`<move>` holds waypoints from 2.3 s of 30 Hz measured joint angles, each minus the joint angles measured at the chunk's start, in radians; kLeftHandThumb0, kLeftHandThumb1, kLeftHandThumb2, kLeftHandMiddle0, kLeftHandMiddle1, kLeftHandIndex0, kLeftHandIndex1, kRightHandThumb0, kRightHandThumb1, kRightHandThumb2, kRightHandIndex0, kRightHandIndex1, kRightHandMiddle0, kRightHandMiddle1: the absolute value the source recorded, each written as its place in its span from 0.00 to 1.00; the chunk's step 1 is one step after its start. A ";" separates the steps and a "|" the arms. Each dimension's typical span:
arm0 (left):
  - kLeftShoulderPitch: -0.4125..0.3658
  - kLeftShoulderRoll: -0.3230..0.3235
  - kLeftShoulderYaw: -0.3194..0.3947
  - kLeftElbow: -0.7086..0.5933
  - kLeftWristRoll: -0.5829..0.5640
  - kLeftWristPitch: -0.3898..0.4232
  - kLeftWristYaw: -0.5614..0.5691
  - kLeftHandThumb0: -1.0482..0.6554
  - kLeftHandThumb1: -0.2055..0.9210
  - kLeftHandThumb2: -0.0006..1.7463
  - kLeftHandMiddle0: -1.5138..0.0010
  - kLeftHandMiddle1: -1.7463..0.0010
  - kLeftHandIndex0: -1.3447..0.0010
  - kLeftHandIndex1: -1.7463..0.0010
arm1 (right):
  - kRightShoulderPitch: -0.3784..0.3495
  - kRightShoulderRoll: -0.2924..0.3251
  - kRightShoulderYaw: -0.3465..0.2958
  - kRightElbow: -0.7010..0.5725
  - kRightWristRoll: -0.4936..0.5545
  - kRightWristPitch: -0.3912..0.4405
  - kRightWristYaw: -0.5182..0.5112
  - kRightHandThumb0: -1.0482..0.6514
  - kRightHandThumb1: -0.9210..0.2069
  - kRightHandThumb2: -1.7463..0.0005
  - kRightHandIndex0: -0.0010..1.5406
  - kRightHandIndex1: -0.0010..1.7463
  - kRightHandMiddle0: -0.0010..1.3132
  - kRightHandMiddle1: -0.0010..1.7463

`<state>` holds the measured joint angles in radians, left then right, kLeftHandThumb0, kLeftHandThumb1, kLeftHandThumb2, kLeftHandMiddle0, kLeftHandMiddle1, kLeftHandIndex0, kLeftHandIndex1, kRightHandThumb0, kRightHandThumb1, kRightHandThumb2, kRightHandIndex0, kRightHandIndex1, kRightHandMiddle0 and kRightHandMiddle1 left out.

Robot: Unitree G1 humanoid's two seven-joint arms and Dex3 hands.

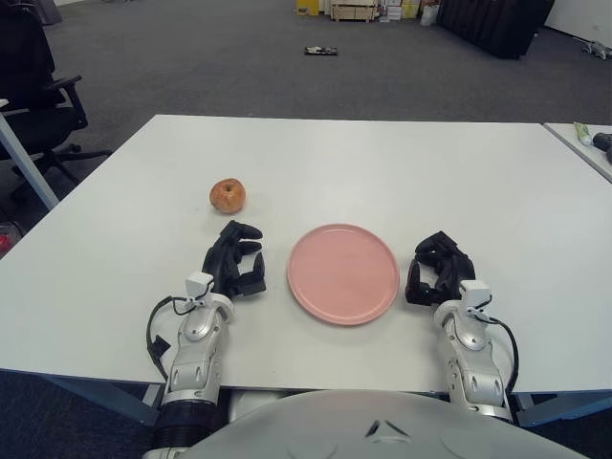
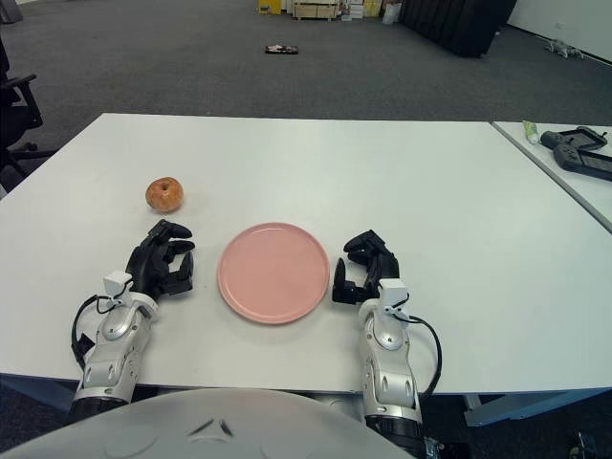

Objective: Put the apple into the plate.

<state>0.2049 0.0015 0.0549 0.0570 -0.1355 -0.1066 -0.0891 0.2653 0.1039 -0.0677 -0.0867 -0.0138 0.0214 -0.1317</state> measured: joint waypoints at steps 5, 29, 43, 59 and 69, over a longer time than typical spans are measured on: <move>0.002 -0.002 -0.004 0.002 0.045 -0.024 0.027 0.61 0.30 0.89 0.51 0.00 0.61 0.00 | 0.000 0.000 0.001 -0.001 0.000 0.001 0.000 0.61 0.89 0.00 0.61 1.00 0.54 0.94; -0.121 0.156 -0.063 0.122 0.731 -0.259 0.574 0.40 0.93 0.39 0.88 0.22 0.87 0.05 | -0.002 -0.005 0.003 0.005 -0.007 -0.005 -0.001 0.61 0.89 0.00 0.61 1.00 0.55 0.94; -0.300 0.270 -0.119 0.273 0.832 -0.310 0.699 0.04 0.92 0.31 1.00 0.93 1.00 0.84 | -0.009 -0.006 0.004 0.007 -0.007 -0.005 -0.003 0.61 0.89 0.00 0.61 1.00 0.55 0.94; -0.427 0.325 -0.176 0.409 0.859 -0.226 0.673 0.00 0.78 0.24 1.00 1.00 1.00 1.00 | -0.008 -0.007 0.007 0.006 -0.008 -0.004 -0.006 0.61 0.89 0.00 0.60 1.00 0.54 0.94; -0.565 0.331 -0.228 0.591 0.850 -0.241 0.663 0.01 0.77 0.24 1.00 1.00 1.00 1.00 | -0.008 -0.009 0.009 0.006 -0.009 -0.002 -0.007 0.61 0.89 0.00 0.61 1.00 0.54 0.94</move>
<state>-0.3599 0.3324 -0.1735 0.6477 0.7149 -0.3480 0.5740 0.2574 0.0946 -0.0589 -0.0805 -0.0232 0.0198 -0.1391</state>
